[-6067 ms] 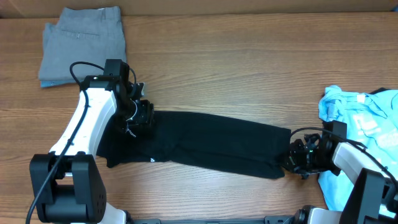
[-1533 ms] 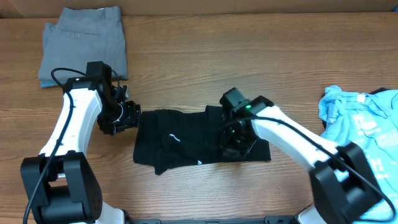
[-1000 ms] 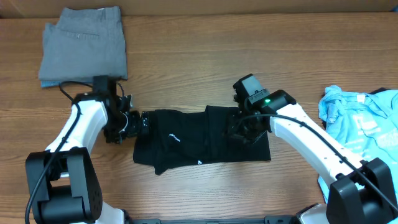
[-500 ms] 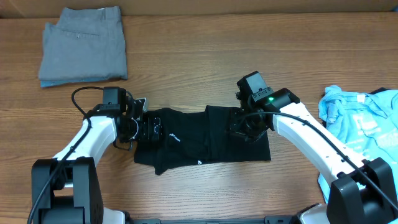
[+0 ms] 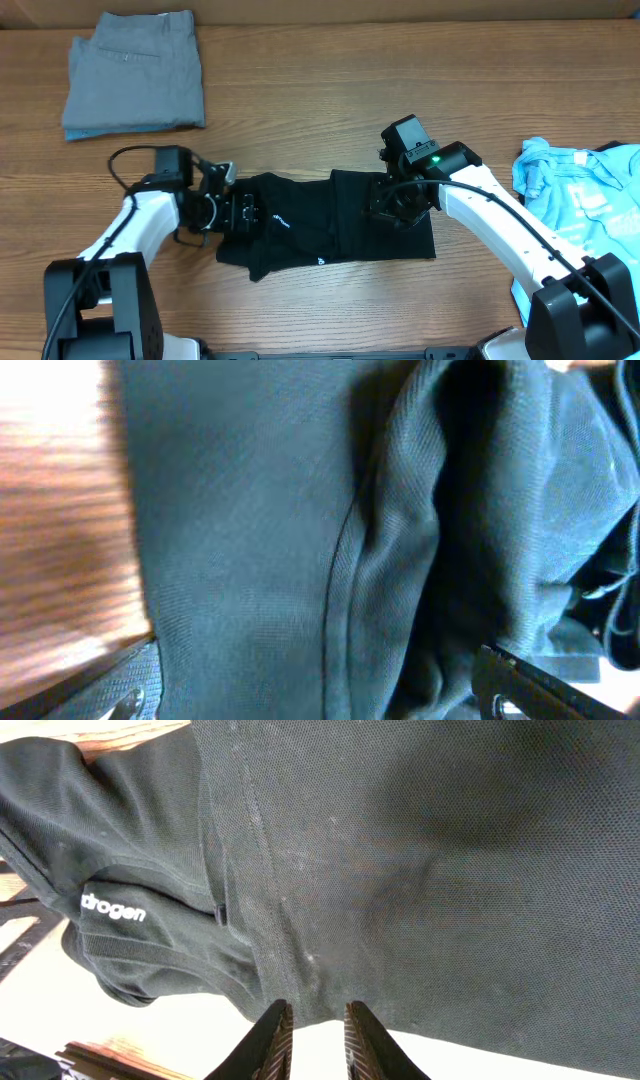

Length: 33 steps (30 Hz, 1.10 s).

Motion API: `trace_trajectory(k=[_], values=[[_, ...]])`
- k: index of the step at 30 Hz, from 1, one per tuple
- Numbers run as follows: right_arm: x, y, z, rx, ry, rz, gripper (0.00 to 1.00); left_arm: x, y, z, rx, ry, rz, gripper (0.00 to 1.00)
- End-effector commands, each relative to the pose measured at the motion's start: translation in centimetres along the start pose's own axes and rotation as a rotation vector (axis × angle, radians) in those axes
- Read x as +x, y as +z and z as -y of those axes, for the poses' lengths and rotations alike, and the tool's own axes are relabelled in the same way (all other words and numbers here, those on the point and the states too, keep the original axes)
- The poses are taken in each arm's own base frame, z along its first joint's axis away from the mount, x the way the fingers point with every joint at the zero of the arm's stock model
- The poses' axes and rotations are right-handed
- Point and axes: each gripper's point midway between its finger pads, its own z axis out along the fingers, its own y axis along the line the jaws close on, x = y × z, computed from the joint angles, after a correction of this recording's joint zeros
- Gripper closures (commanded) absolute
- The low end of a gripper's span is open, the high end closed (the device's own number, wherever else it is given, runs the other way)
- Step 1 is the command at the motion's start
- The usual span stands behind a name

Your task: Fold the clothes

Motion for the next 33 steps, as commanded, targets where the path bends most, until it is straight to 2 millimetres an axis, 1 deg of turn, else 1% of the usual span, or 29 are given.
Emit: trace_trajectory(k=[1,4,8,11,16,19,22,25,26,28,29,31,33], values=[[-0.5,-0.7,-0.7,-0.025,-0.014,0.022,0.79,3.3,0.8,-2.8,0.005,-0.092,-0.077,0.0],[-0.6,-0.8,-0.8,-0.026,-0.015,0.024,0.78,2.9,0.6,-1.8,0.082,-0.056,-0.053,0.0],[-0.6,-0.8,-0.8,-0.027,-0.015,0.025,0.78,3.2,1.1,-0.9,0.091,-0.018,-0.073,0.0],[-0.6,-0.8,-0.8,-0.026,-0.015,0.025,0.78,3.8,1.7,-0.5,0.074,0.015,-0.102,0.0],[-0.6,-0.7,-0.8,-0.027,-0.015,0.024,0.78,5.4,3.5,0.4,0.054,0.09,-0.137,0.0],[-0.6,-0.7,-0.8,-0.026,-0.015,0.024,0.78,5.8,4.2,0.7,0.045,0.086,-0.14,0.0],[-0.6,-0.8,-0.8,-0.026,-0.015,0.025,0.78,6.1,4.5,0.9,0.046,0.082,-0.141,0.0],[-0.6,-0.8,-0.8,-0.026,-0.015,0.025,0.78,6.2,4.5,0.9,0.045,0.071,-0.144,0.09],[-0.6,-0.8,-0.8,-0.026,-0.015,0.025,0.78,6.1,4.5,0.9,0.044,0.066,-0.141,0.16],[-0.6,-0.8,-0.8,-0.026,-0.015,0.024,0.78,6.0,4.5,0.8,0.044,0.067,-0.137,0.4],[-0.6,-0.8,-0.8,-0.026,-0.015,0.024,0.78,5.9,4.6,0.8,0.043,0.063,-0.135,0.48],[-0.5,-0.8,-0.7,-0.025,-0.014,0.023,0.78,5.7,4.6,0.8,0.04,0.04,-0.125,0.55],[-0.5,-0.8,-0.7,-0.024,-0.014,0.022,0.78,5.5,4.6,0.8,0.039,0.028,-0.117,0.68]])
